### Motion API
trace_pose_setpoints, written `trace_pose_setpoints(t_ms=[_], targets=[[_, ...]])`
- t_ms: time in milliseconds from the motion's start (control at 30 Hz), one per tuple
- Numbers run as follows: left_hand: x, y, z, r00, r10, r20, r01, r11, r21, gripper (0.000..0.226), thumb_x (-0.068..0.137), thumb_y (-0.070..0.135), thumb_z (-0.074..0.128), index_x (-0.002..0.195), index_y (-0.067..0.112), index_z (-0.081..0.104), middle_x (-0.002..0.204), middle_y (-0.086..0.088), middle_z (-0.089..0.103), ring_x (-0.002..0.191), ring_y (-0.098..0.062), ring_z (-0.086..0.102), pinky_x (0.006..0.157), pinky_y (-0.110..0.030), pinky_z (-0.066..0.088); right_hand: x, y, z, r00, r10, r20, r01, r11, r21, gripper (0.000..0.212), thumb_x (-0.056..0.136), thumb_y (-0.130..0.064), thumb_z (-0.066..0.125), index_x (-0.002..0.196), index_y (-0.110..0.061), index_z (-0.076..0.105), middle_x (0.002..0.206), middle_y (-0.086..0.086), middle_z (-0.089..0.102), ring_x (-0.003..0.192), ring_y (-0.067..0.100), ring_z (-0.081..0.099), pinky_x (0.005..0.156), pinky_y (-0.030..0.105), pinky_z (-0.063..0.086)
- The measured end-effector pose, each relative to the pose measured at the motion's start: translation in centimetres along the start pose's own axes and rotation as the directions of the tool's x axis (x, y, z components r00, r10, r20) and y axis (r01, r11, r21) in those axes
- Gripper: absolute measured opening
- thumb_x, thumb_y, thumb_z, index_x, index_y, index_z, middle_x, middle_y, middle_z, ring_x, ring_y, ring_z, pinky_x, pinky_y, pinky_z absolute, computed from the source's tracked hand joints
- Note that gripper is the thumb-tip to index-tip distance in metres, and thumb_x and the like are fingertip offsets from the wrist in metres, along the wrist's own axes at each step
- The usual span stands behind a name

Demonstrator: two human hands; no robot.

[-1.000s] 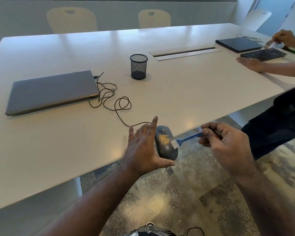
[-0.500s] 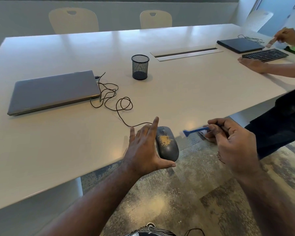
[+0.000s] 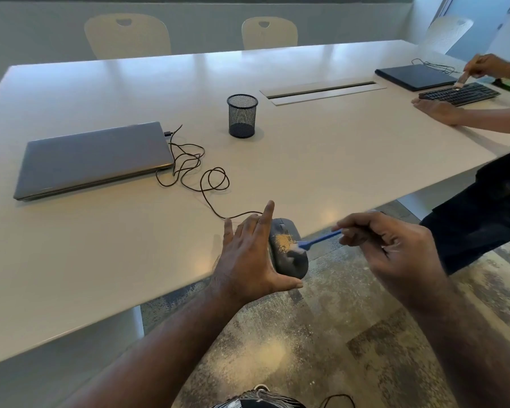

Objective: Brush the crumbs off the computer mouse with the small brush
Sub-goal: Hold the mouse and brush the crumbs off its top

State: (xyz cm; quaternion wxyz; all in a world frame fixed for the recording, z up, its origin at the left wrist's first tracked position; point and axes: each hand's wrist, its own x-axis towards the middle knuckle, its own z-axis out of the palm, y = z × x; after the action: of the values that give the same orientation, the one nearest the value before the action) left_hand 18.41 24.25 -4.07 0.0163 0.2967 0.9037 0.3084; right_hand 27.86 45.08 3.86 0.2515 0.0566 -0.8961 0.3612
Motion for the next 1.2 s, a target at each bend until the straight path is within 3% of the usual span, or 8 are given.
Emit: trace_pose_setpoints(t_ms=[100,200,333,500,700,1000,1100,1200], targets=[[0.1,0.4,0.1,1.000,0.006,0.003,-0.006,1.000,0.012,0.144,0.054,0.078,0.074,0.152,0.027,-0.020,0.155,-0.002,0.026,0.146,-0.016,0.017,0.120,-0.053,-0.008,-0.5,-1.6,1.2,0.991,0.118,0.057,-0.123,0.989,0.084,0.021,0.085,-0.028,0.064,0.105,-0.027,0.066,0.086,-0.012,0.071,0.075,0.000,0.071,0.066,0.022,0.060],[0.1,0.5,0.0,1.000,0.009,0.000,-0.009,1.000,0.013,0.144,0.055,0.077,0.074,0.152,0.027,-0.020,0.156,-0.002,0.026,0.146,-0.017,0.017,0.120,-0.053,-0.008,-1.0,-1.9,2.3,0.979,0.192,0.068,-0.198,0.976,0.093,0.019,0.087,-0.025,0.066,0.105,-0.030,0.067,0.085,-0.011,0.072,0.074,-0.001,0.071,0.066,0.024,0.060],[0.0,0.2,-0.1,1.000,-0.003,-0.012,0.003,1.000,0.010,0.144,0.054,0.079,0.073,0.153,0.028,-0.018,0.155,-0.001,0.027,0.146,-0.015,0.017,0.120,-0.053,-0.007,-1.0,-1.6,2.1,0.959,0.281,-0.019,-0.279,0.957,0.081,0.019,0.088,-0.022,0.067,0.104,-0.031,0.066,0.082,-0.012,0.072,0.073,0.000,0.071,0.066,0.028,0.061],[-0.3,0.0,0.0,1.000,-0.013,-0.013,0.013,1.000,-0.008,0.145,0.052,0.079,0.074,0.153,0.030,-0.017,0.156,0.000,0.027,0.147,-0.014,0.016,0.120,-0.052,-0.009,-0.8,-0.9,0.8,0.915,0.397,-0.066,-0.388,0.914,0.116,0.017,0.088,-0.021,0.067,0.105,-0.022,0.070,0.078,-0.007,0.073,0.074,0.007,0.072,0.071,0.034,0.061],[0.0,0.4,0.1,1.000,-0.007,0.001,0.007,1.000,0.004,0.143,0.055,0.078,0.073,0.153,0.028,-0.018,0.157,-0.001,0.024,0.147,-0.016,0.015,0.120,-0.051,-0.011,-1.0,-1.6,1.5,0.922,0.386,-0.044,-0.375,0.914,0.157,0.019,0.088,-0.021,0.067,0.105,-0.016,0.072,0.079,-0.006,0.074,0.073,0.005,0.072,0.069,0.027,0.061],[-0.1,0.3,0.2,1.000,-0.020,-0.009,0.019,1.000,-0.014,0.144,0.051,0.080,0.073,0.153,0.030,-0.015,0.156,0.000,0.026,0.147,-0.014,0.014,0.120,-0.053,-0.008,0.0,0.7,0.2,0.877,0.459,-0.138,-0.441,0.886,0.145,0.016,0.090,-0.019,0.067,0.104,-0.013,0.072,0.075,-0.004,0.074,0.070,0.007,0.072,0.072,0.034,0.062],[0.0,0.4,0.2,1.000,-0.017,-0.002,0.017,1.000,-0.017,0.143,0.051,0.079,0.073,0.153,0.031,-0.015,0.157,0.000,0.026,0.147,-0.014,0.014,0.120,-0.053,-0.008,-0.1,0.3,0.4,0.887,0.451,-0.100,-0.423,0.880,0.213,0.016,0.090,-0.016,0.067,0.104,-0.010,0.071,0.078,-0.001,0.074,0.071,0.011,0.073,0.070,0.031,0.061],[0.1,0.5,0.2,1.000,-0.012,-0.001,0.012,1.000,-0.019,0.143,0.052,0.079,0.073,0.153,0.031,-0.016,0.157,0.000,0.025,0.147,-0.014,0.014,0.120,-0.053,-0.009,-0.1,0.1,0.9,0.902,0.426,-0.067,-0.411,0.896,0.168,0.016,0.090,-0.017,0.066,0.105,-0.012,0.072,0.079,-0.002,0.074,0.072,0.009,0.073,0.071,0.030,0.061]])
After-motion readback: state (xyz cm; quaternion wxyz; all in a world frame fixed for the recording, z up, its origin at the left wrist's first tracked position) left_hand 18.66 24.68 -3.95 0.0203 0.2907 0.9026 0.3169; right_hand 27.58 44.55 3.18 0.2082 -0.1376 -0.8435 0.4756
